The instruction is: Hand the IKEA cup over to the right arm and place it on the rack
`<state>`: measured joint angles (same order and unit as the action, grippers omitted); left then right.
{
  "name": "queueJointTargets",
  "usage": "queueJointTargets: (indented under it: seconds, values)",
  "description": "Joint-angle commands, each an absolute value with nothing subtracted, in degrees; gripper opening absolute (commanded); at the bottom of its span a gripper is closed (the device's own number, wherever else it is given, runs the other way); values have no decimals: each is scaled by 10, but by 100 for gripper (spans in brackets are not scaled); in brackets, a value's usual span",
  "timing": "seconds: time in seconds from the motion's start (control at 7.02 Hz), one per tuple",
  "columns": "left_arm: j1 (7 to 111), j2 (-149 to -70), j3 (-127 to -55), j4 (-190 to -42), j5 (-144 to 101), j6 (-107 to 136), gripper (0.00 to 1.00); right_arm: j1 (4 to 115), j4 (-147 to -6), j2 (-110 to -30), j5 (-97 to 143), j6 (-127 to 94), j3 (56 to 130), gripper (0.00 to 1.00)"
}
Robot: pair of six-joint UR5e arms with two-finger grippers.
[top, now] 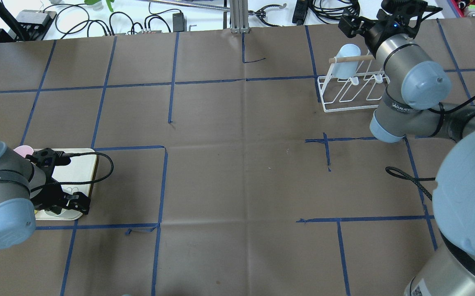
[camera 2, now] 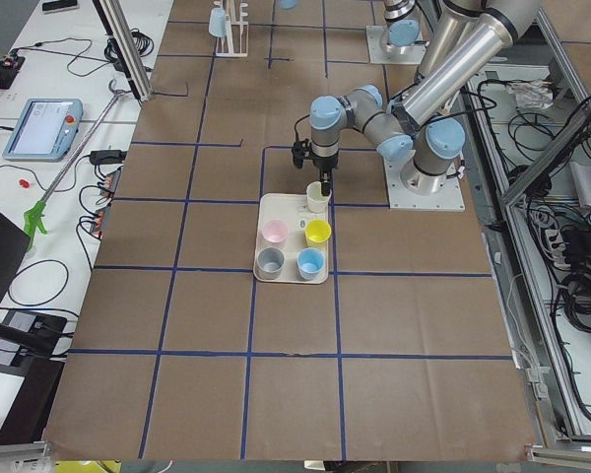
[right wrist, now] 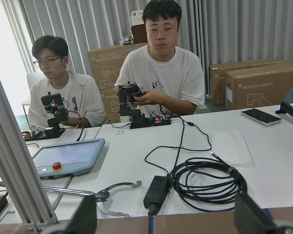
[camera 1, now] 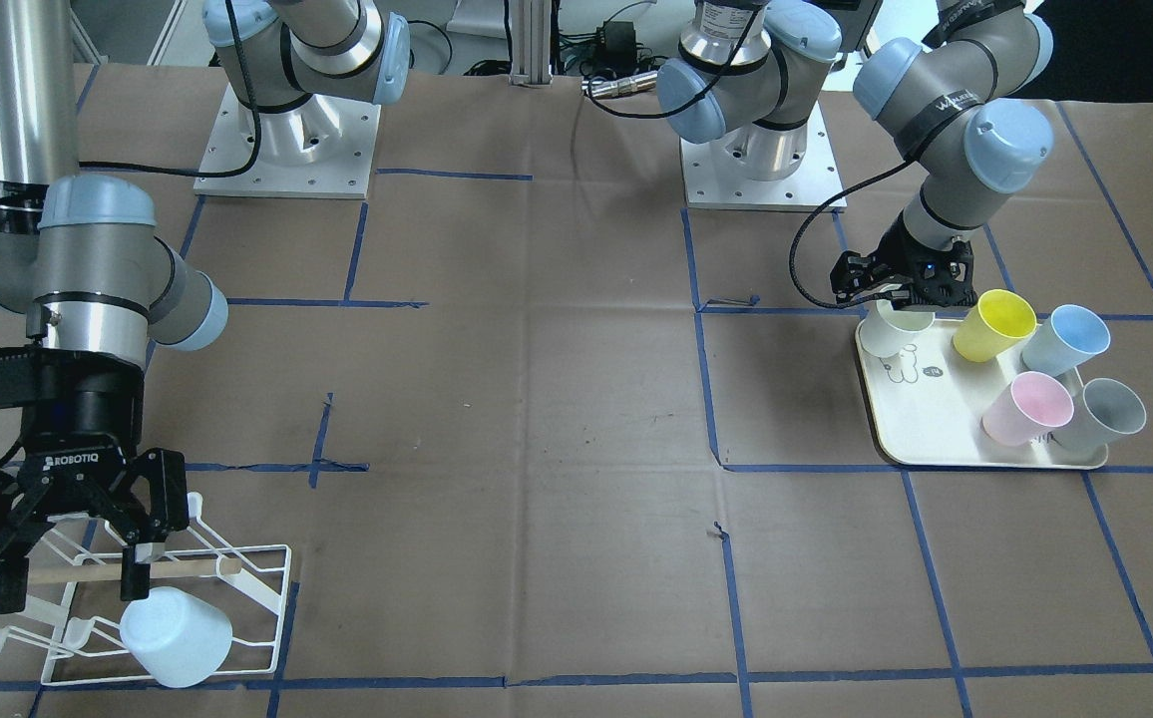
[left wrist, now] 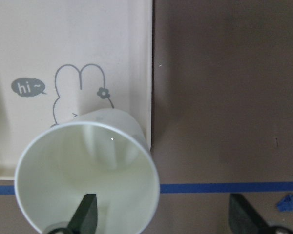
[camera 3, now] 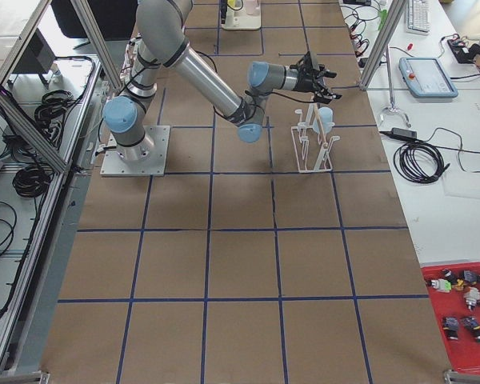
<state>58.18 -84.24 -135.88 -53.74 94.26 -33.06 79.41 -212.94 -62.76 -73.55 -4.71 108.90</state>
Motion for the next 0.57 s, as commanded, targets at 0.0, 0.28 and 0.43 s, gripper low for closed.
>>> queueJointTargets:
  seconds: [0.0,0.28,0.43]
  values:
    - [581,-844,-1350,-541,964,-331,2,813,-2129,-663,-691,-56,1096,100]
    - [581,-839,-1340,-541,967,-332,0,841,-2128,-676,-663,-156,1102,100]
    - [582,-832,-1312,-551,964,-330,0,854,-2128,-685,-663,-205,1112,100]
